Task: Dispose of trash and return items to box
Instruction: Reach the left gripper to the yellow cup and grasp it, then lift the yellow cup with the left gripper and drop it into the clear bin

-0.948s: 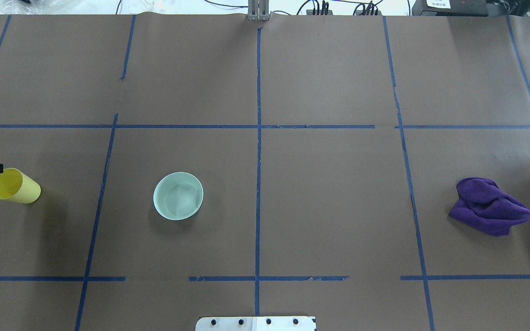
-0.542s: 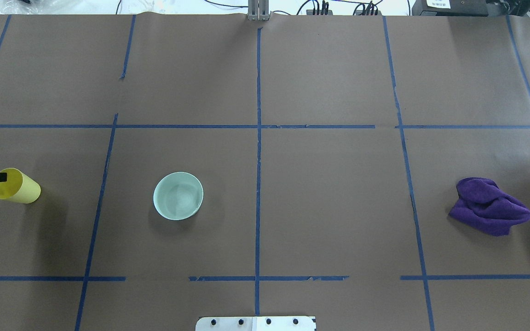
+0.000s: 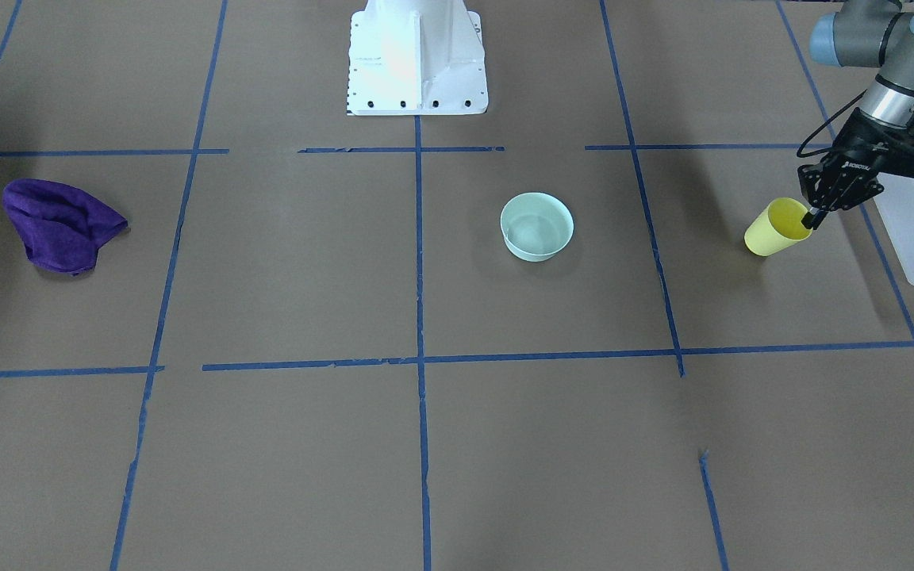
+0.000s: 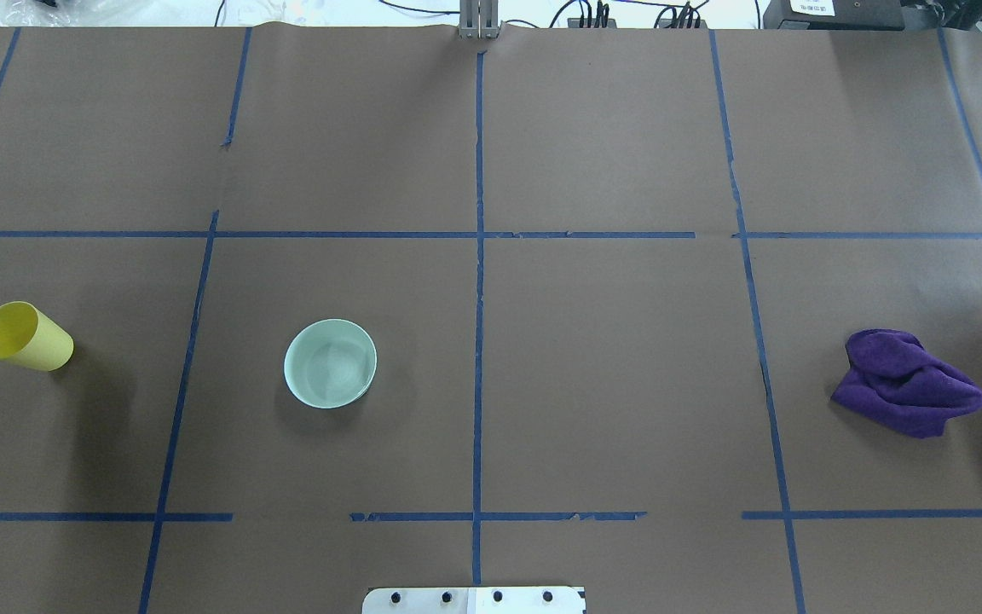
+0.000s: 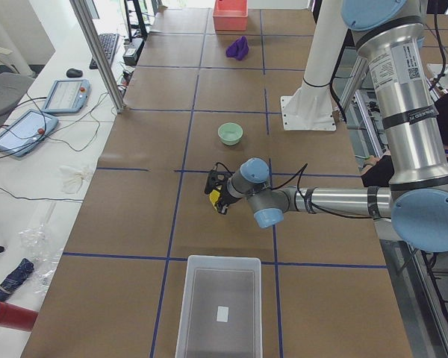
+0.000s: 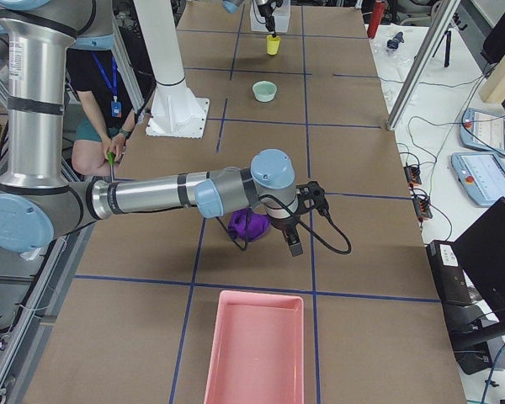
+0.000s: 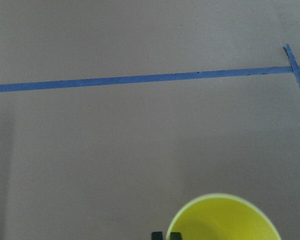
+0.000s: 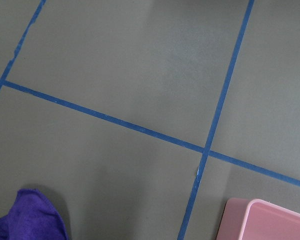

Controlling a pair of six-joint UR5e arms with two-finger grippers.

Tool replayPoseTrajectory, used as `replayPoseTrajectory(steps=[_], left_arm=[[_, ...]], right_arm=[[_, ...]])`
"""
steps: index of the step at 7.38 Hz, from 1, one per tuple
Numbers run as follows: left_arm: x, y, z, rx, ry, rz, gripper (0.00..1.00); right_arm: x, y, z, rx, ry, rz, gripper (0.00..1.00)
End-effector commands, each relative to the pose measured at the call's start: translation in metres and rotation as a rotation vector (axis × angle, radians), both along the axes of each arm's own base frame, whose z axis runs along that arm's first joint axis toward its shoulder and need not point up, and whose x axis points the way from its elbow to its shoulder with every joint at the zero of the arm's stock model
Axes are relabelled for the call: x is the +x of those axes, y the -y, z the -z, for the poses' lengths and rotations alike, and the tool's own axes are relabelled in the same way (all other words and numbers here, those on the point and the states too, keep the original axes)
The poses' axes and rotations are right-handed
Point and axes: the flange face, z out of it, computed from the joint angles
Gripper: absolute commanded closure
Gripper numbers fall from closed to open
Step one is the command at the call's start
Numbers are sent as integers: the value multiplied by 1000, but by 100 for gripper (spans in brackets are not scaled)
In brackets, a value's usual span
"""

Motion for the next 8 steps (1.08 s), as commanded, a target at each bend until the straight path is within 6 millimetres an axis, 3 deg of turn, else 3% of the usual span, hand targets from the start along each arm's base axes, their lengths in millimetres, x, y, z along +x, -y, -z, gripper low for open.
replayPoseTrajectory(steps=[1,2,4,5,6,7,8], left_arm=[[-55,-10,6,127,38,-107,100],[-109,-3,3,190,41,-124,100],[-187,0,-12,238,116,-198,100],[-224,-3,-31,247,194,-210,100],[-257,5,-65,274,269,-255,100],[-270,-2,-102,271,294,-284,100],[-271,-9,-120,252,294,-285,100]], right_arm=[[0,0,1,1,1,1,0],[0,0,1,-10,5,-10,0],[-1,0,2,-22,17,-21,0],[-1,0,2,-22,17,-21,0],[-1,0,2,-22,17,-21,0],[-1,0,2,-22,17,-21,0],[-1,0,1,-24,17,-20,0]])
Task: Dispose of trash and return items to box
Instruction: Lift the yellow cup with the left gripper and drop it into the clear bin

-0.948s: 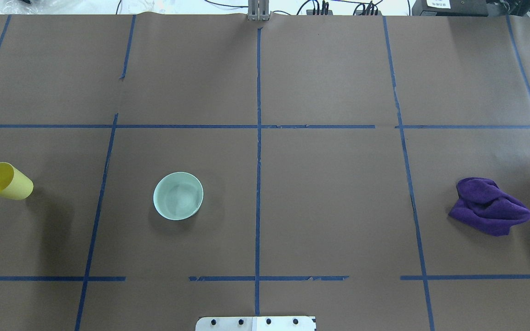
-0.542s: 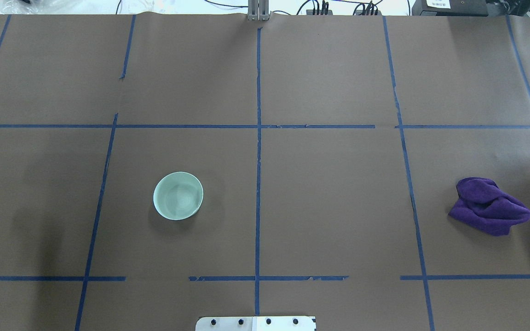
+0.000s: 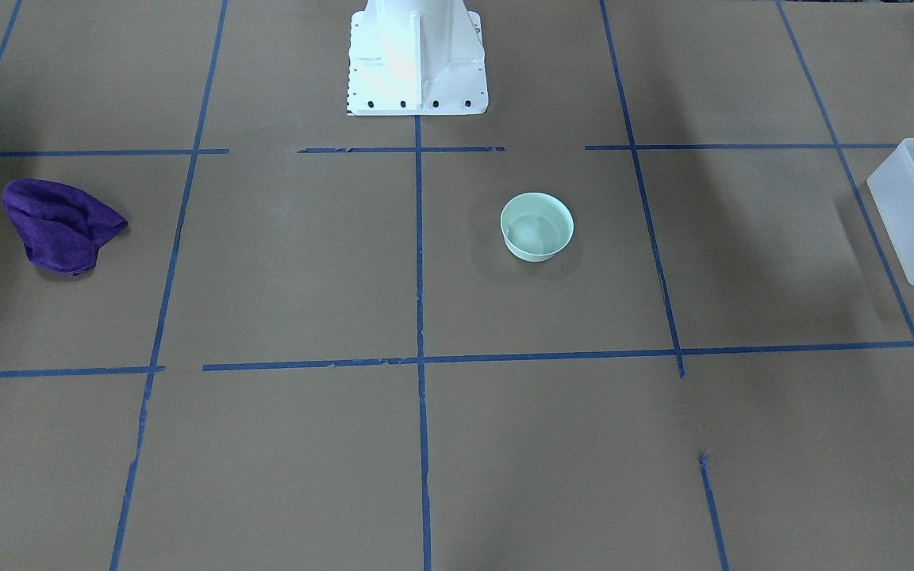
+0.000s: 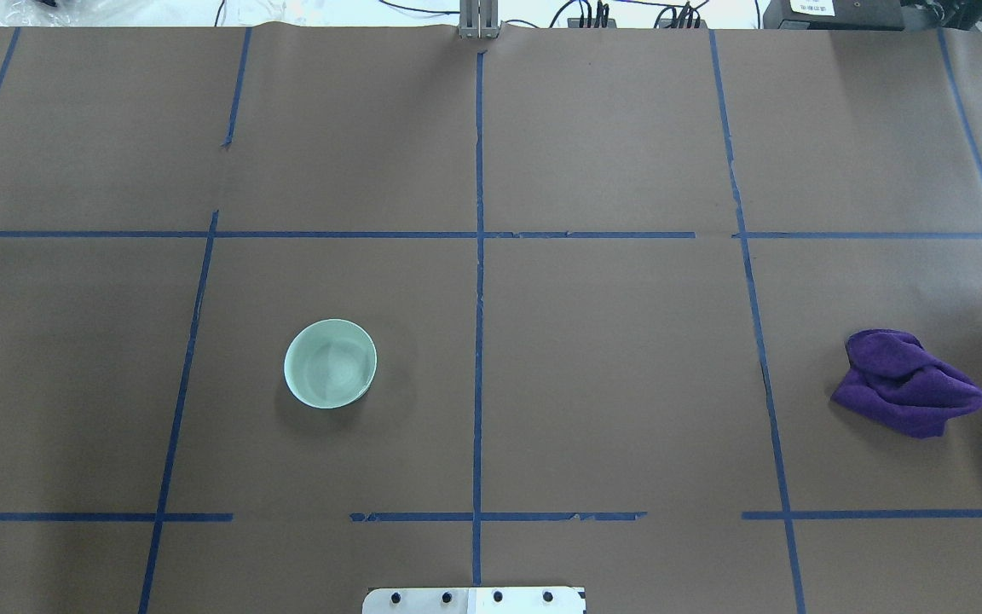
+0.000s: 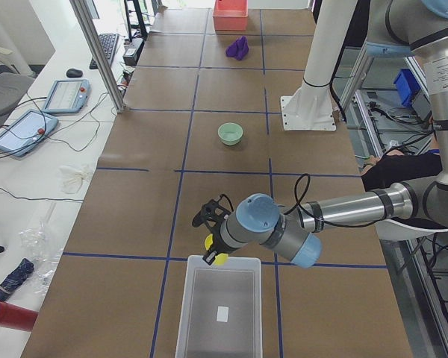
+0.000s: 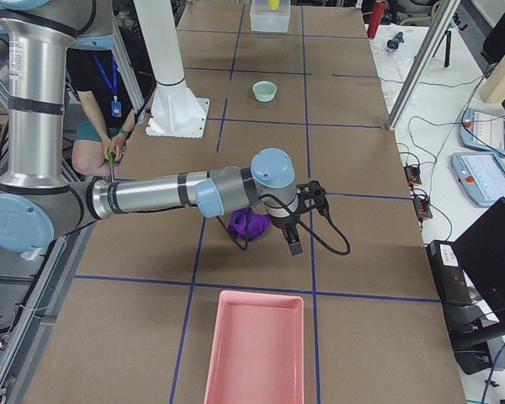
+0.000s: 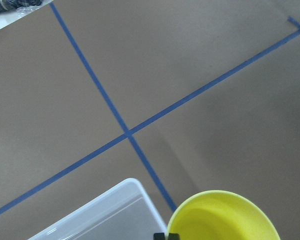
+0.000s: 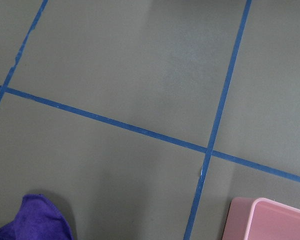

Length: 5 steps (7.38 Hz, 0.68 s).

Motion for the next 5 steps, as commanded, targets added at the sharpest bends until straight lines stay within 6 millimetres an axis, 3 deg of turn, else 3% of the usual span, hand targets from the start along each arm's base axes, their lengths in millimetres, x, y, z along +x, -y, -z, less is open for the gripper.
replayPoseTrajectory(steps=[1,3,5], left_arm=[[-11,-16,-48,-6,21,-2,100],[3,-27,-64,-31,-56,98,100],[27,-29,-71,-62,-111,13,100]], right_arm=[[0,0,-1,-1,0,0,0],[-1,0,-1,-1,0,1,0],[0,0,-1,-1,0,0,0]])
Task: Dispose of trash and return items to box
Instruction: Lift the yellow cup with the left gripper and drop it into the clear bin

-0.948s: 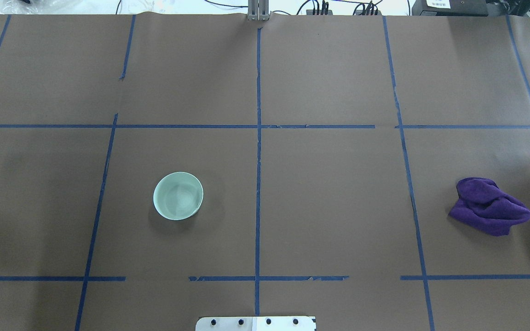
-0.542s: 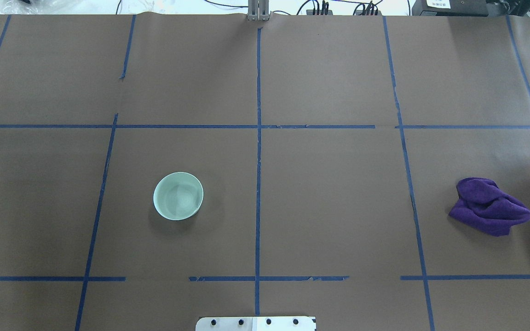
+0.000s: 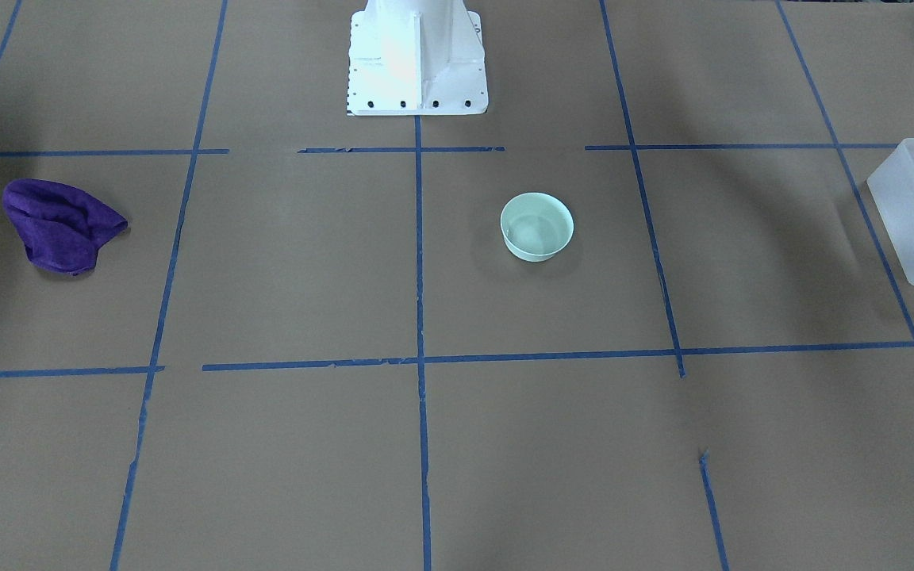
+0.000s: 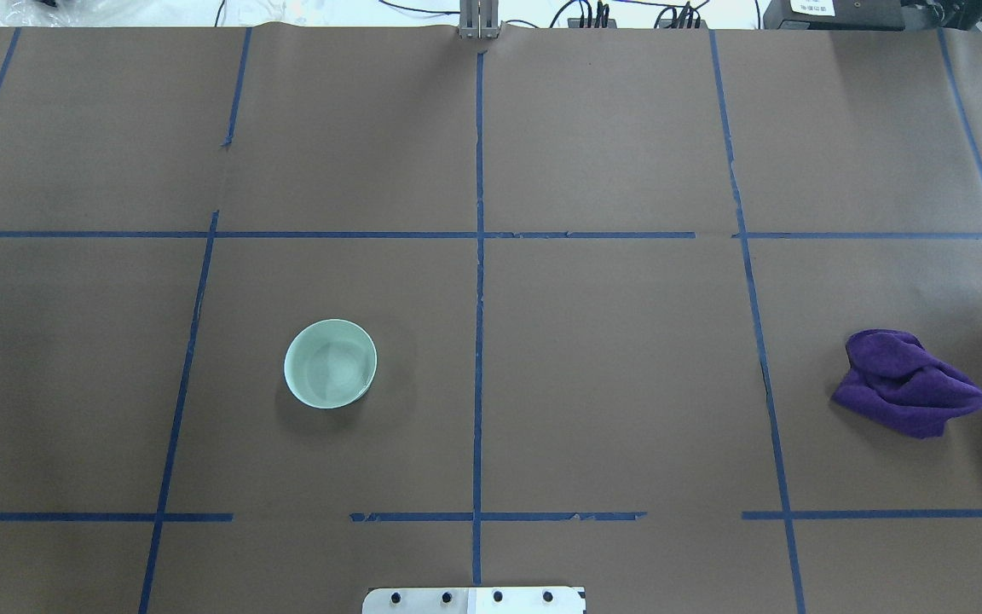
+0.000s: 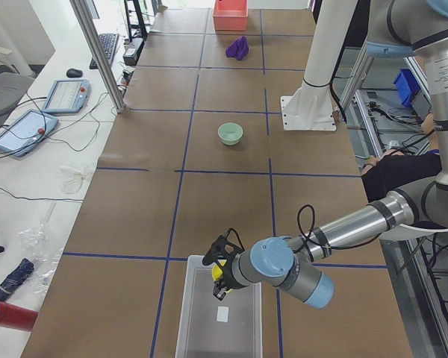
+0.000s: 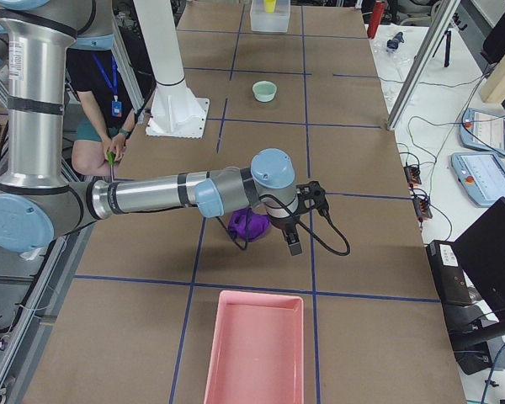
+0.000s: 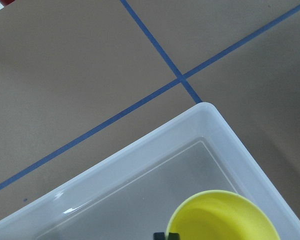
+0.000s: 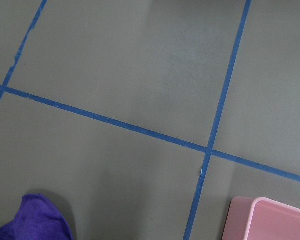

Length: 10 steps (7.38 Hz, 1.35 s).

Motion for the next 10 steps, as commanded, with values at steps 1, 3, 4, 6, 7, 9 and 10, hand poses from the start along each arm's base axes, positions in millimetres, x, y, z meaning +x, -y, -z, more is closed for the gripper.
replayPoseTrajectory(steps=[1,3,4,6,7,9,10], left_arm=[[25,-2,-7,-21,-48,-77,100],[42,-9,-18,-39,-44,-135,89],[44,-11,-18,-38,-45,-143,47],[44,-7,-11,-5,-46,-138,0],[44,4,11,21,-47,-129,0],[45,41,84,-56,-60,-81,0],[44,63,118,-77,-50,-72,0]], right_arm=[[0,0,0,0,0,0,0],[0,0,0,0,0,0,0],[0,0,0,0,0,0,0],[0,0,1,0,2,-1,0],[0,2,5,-4,7,-11,0],[-9,4,25,-28,40,-46,0],[-39,2,55,-54,64,-57,0]])
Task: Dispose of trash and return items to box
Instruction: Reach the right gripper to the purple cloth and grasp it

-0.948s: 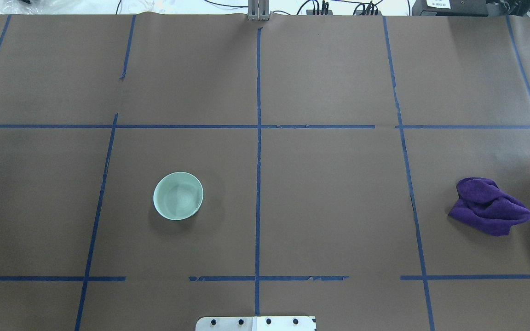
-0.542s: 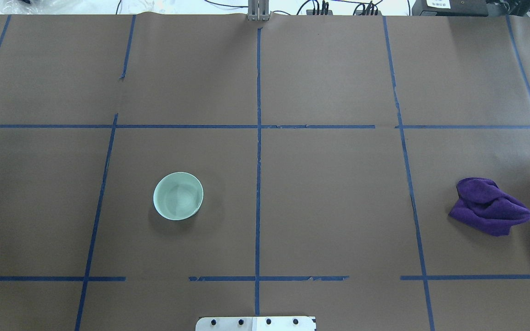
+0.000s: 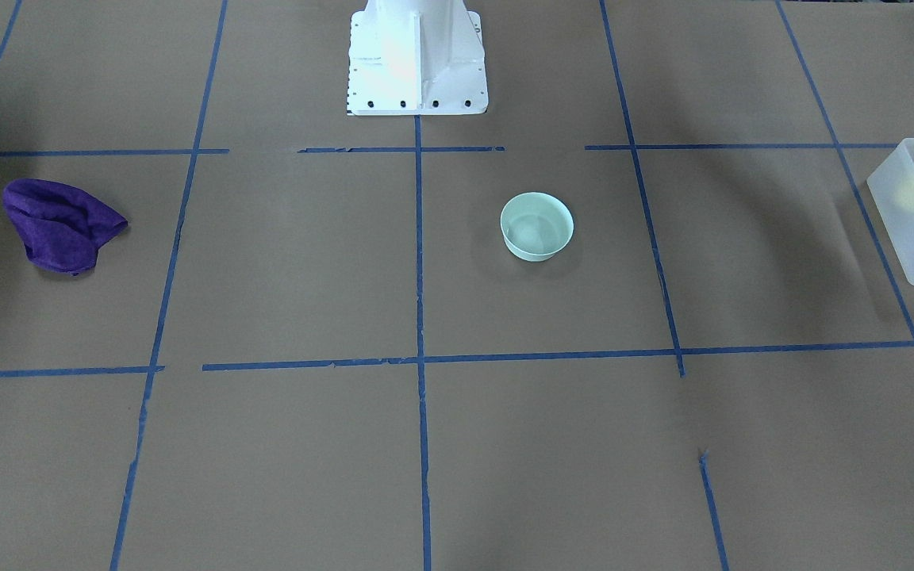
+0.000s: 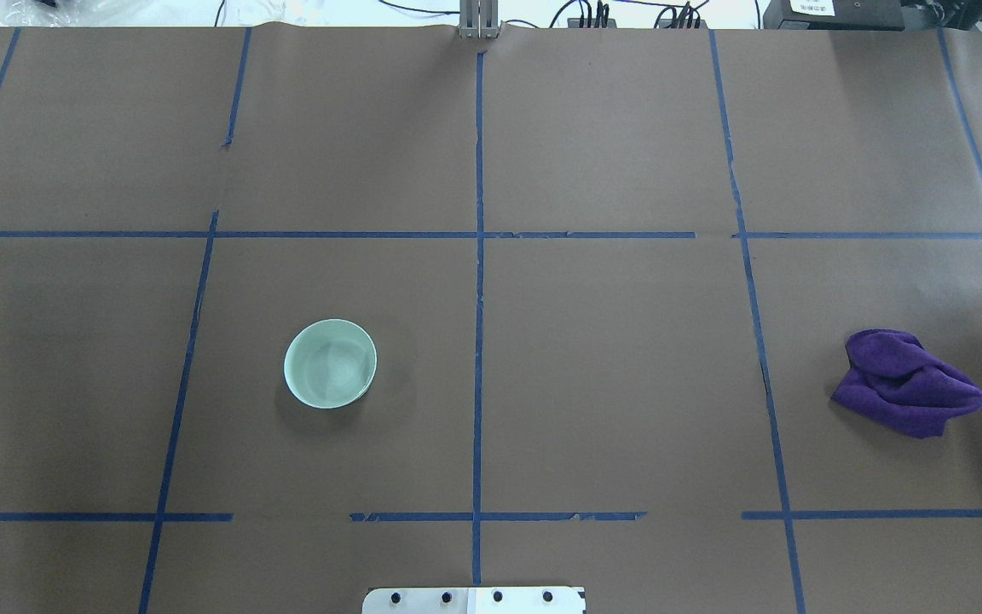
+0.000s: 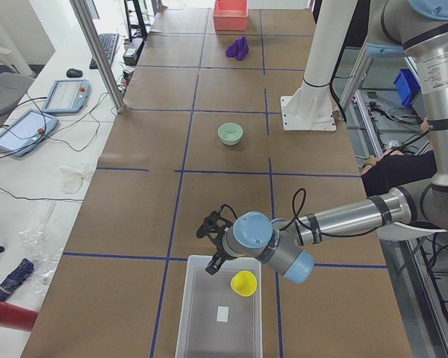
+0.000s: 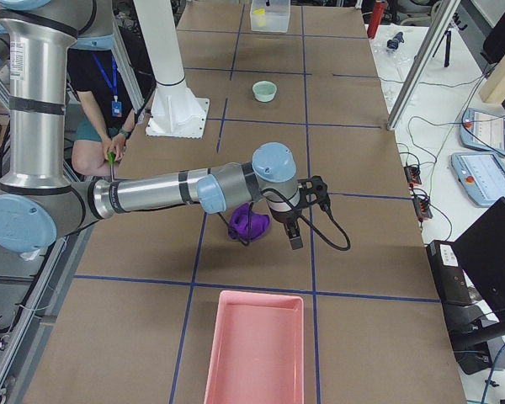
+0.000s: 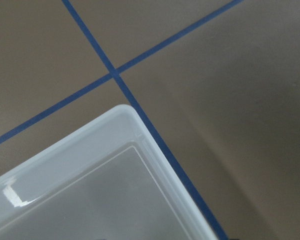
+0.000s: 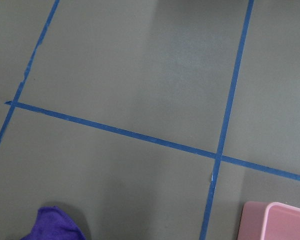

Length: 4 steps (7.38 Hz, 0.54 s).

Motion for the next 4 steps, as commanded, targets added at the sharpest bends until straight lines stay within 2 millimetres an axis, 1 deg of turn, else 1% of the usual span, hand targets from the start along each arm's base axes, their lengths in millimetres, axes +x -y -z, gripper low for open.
replayPoseTrajectory(steps=[1,2,3,4], left_arm=[[-5,40,69,-34,46,42,0],[-6,47,78,-19,57,49,0],[-6,50,81,-13,57,51,0],[-6,56,86,-2,56,52,0]], right_arm=[[-66,-5,62,-2,36,4,0],[-107,-7,75,10,53,5,0],[-169,-20,77,99,21,-2,0],[-197,-55,51,93,16,-1,0]])
